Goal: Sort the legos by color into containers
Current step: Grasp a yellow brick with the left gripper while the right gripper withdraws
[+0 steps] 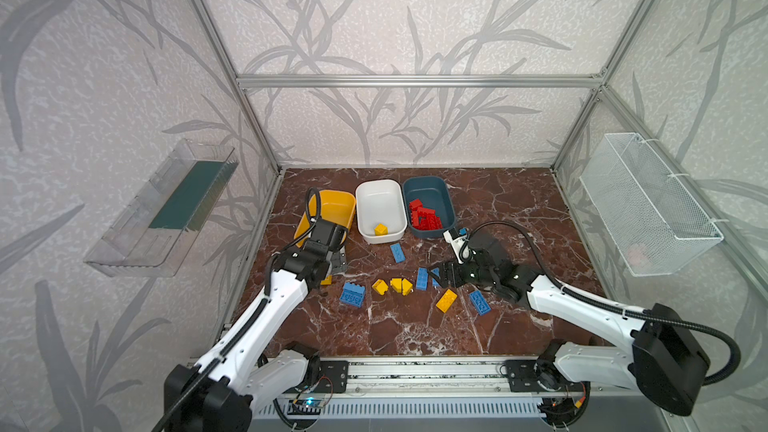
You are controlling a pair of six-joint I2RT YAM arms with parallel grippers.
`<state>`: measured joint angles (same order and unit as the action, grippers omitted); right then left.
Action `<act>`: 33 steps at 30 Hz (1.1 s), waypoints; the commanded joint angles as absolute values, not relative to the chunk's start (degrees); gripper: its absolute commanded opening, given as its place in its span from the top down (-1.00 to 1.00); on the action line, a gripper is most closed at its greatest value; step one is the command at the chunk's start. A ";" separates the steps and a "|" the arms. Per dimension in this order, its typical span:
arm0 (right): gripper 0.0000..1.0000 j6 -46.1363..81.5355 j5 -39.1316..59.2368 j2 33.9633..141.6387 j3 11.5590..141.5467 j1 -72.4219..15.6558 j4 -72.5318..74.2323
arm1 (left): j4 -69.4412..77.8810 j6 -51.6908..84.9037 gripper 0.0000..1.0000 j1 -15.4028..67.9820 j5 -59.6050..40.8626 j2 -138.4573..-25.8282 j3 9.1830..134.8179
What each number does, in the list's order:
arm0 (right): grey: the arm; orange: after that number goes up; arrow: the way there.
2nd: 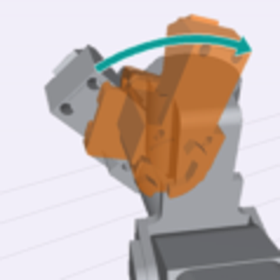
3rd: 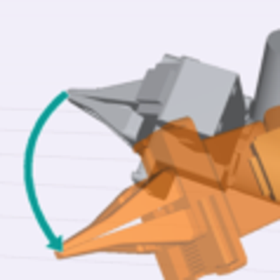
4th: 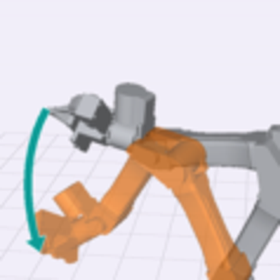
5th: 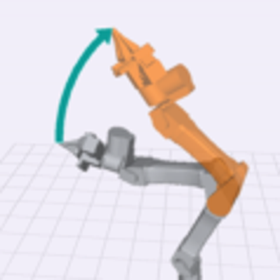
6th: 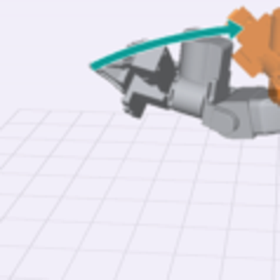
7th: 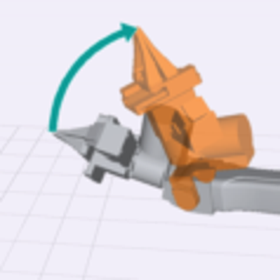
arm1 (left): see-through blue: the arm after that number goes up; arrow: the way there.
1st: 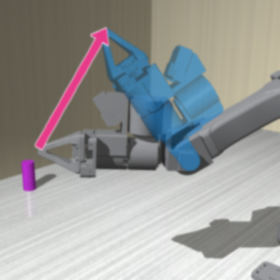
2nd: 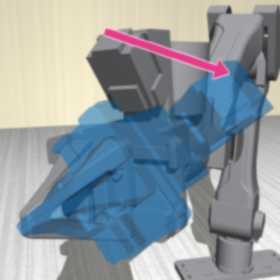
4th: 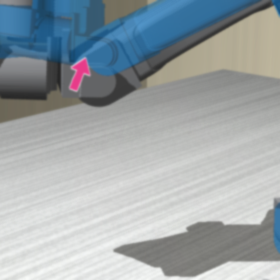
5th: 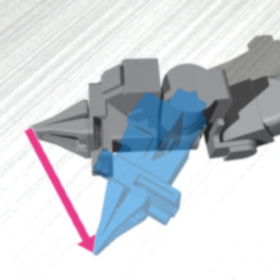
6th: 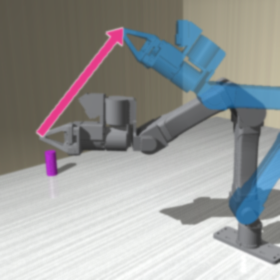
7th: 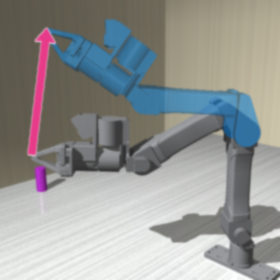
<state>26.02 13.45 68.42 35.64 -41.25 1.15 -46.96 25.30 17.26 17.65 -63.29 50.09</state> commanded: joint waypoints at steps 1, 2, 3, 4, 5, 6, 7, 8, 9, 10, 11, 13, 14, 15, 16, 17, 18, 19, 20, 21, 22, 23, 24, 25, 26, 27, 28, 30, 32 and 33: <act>-0.59 27.16 13.12 63.46 32.74 -41.09 5.87 | -46.98 23.96 -0.66 15.05 12.30 -67.56 50.55; -0.59 27.13 13.37 62.27 31.89 -41.05 6.11 | -46.90 23.59 -0.66 14.41 11.79 -68.82 50.63; -0.59 27.08 13.68 61.16 30.84 -41.05 6.59 | -46.77 23.17 -0.66 13.66 11.30 -69.97 50.71; -0.59 27.07 13.78 60.37 29.95 -41.04 6.96 | -46.61 22.72 -0.67 13.02 10.73 -70.90 50.86; -0.59 27.07 13.64 59.52 29.06 -40.96 7.35 | -46.50 22.27 -0.68 12.35 10.30 -71.95 50.93; -0.59 27.16 13.54 59.08 28.26 -40.97 7.85 | -46.52 21.79 -0.69 11.76 10.07 -73.13 51.07; -0.60 27.39 13.46 58.83 27.69 -40.96 8.31 | -46.55 21.28 -0.70 11.16 9.68 -74.19 51.34; -0.60 27.79 13.44 58.77 27.23 -40.89 9.01 | -46.80 20.75 -0.71 10.55 9.36 -75.42 51.62; -0.60 28.02 13.76 58.83 27.05 -40.87 9.55 | -47.23 20.35 -0.72 10.00 8.72 -76.72 52.23; -0.60 27.96 14.06 58.92 27.11 -40.85 9.69 | -47.72 20.09 -0.72 9.56 8.15 -78.23 52.76; -0.59 27.71 14.02 59.06 27.30 -40.80 9.62 | -48.90 20.04 -0.72 9.25 7.49 -80.02 53.80; -0.60 27.60 13.63 59.15 27.27 -40.70 9.28 | -49.74 19.74 -0.70 9.06 6.70 -83.48 55.22; -0.60 27.76 13.71 59.07 27.10 -40.52 9.31 | -49.76 19.76 -0.68 9.05 6.21 -85.16 55.57; -0.60 27.99 13.87 59.06 27.01 -40.44 9.56 | -49.84 19.77 -0.64 8.97 5.75 -86.67 56.18; -0.60 28.04 14.05 58.99 26.98 -40.39 9.67 | -49.92 19.78 -0.61 8.97 5.46 -87.75 56.65; -0.60 28.12 14.13 58.91 26.90 -40.35 9.84 | -49.85 19.78 -0.59 8.80 5.36 -88.72 57.06; -0.60 28.21 14.15 58.84 26.76 -40.38 9.95 | -49.68 19.79 -0.56 8.51 5.28 -89.46 57.32; -0.60 28.21 14.08 58.80 26.79 -40.36 9.89 | -49.58 19.83 -0.53 8.23 5.23 -89.88 57.63; -0.60 28.21 13.99 58.75 26.79 -40.41 9.87 | -49.23 19.94 -0.50 7.88 5.10 -90.27 57.74; -0.60 28.21 13.92 58.71 26.81 -40.35 9.84 | -48.91 19.95 -0.48 7.59 4.46 -90.64 57.74; -0.60 28.21 13.81 58.65 26.79 -40.29 9.71 | -48.79 19.95 -0.46 7.48 4.04 -91.12 57.82; -0.60 28.15 13.71 58.62 26.72 -40.26 9.67 | -48.79 19.95 -0.42 7.34 3.63 -91.79 58.04; -0.60 28.13 13.62 58.54 26.72 -40.26 9.66 | -49.06 19.97 -0.38 7.14 3.58 -92.65 58.31; -0.60 28.19 13.64 58.45 26.71 -40.34 9.59 | -49.34 20.04 -0.36 6.96 3.60 -93.33 58.49; -0.60 28.13 13.62 58.36 26.67 -40.28 9.55 | -49.39 20.04 -0.34 6.57 3.47 -93.69 58.53; -0.60 28.04 13.51 58.20 26.72 -40.31 9.42 | -49.25 20.12 -0.30 6.36 3.39 -93.80 58.54; -0.60 27.97 13.33 57.98 26.70 -40.25 9.32 | -48.95 20.17 -0.28 6.17 3.19 -93.77 58.38; -0.60 27.82 12.77 57.53 26.72 -40.18 8.90 | -48.51 20.28 -0.19 6.23 2.50 -93.55 58.01; -0.60 27.69 12.33 57.07 26.59 -40.25 8.69 | -48.43 20.39 -0.08 6.23 2.07 -93.77 57.96; -0.60 27.60 12.22 56.97 26.54 -40.24 8.62 | -48.43 20.46 -0.05 6.18 1.96 -93.94 57.93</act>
